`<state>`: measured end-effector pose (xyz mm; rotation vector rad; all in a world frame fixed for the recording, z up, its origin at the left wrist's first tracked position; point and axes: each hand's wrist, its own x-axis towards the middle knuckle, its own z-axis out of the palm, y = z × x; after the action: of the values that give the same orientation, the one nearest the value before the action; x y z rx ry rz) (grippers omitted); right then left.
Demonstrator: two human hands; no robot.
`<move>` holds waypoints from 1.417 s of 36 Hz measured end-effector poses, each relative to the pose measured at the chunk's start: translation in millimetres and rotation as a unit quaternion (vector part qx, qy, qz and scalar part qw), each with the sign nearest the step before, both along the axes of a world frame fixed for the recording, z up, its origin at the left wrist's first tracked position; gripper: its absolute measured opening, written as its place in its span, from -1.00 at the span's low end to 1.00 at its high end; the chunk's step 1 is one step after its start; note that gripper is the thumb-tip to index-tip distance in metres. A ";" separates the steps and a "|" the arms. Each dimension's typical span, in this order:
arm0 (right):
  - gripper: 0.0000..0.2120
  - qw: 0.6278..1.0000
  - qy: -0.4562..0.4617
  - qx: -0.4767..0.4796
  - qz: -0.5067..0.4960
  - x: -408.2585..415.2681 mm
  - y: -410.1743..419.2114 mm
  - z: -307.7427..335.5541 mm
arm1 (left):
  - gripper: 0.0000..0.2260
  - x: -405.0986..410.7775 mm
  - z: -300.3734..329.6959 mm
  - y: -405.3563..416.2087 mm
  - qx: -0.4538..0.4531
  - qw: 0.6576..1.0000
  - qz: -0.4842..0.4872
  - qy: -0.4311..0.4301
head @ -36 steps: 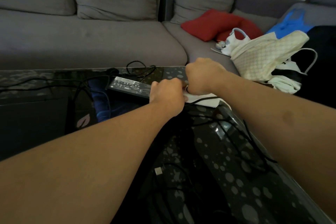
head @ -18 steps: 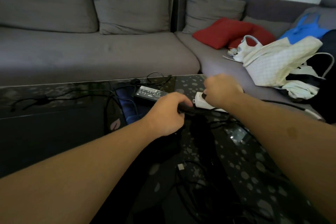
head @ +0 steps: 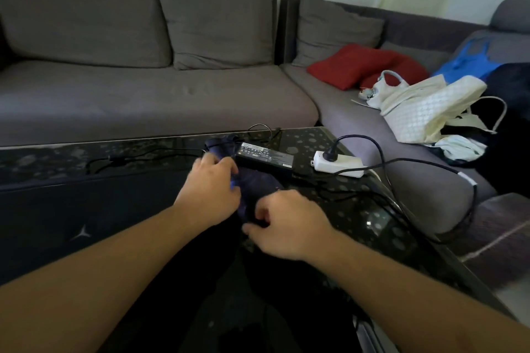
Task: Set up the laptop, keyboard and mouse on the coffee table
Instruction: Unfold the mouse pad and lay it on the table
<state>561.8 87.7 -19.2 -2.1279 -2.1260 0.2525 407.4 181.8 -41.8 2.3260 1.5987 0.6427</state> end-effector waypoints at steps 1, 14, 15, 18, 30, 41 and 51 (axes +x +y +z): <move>-0.53 1.000 -0.020 0.008 0.013 -5.1 -0.9 -6.0 | -0.78 -1.5 2.6 -0.9 -0.050 0.999 0.005 -0.011; -0.72 0.987 -0.097 0.123 0.022 -17.0 20.1 -3.2 | -0.77 14.7 5.8 11.1 -0.157 0.979 0.022 -0.125; -0.76 0.987 -0.079 0.143 0.012 -11.2 21.9 3.1 | -0.72 16.8 6.6 14.4 -0.163 0.972 0.032 -0.167; -0.89 0.979 -0.051 0.199 -0.010 9.1 24.9 24.7 | -0.70 24.0 13.0 22.6 -0.179 0.934 0.062 -0.303; -0.87 0.896 0.139 0.405 -0.118 77.1 2.2 113.7 | -0.66 21.4 25.0 26.0 -0.149 0.959 0.127 -0.206; -0.75 0.875 0.275 0.397 0.030 69.0 -32.9 167.6 | -0.55 16.4 95.0 -24.5 -0.318 0.864 -0.063 -0.386; -0.67 0.868 0.331 0.336 0.155 22.2 -62.0 192.2 | -0.52 -9.9 179.6 -101.8 -0.358 0.807 -0.328 -0.335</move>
<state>583.9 25.7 173.0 -1.0924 -1.7519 0.1900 397.5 80.0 137.8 1.6084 0.4987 0.4754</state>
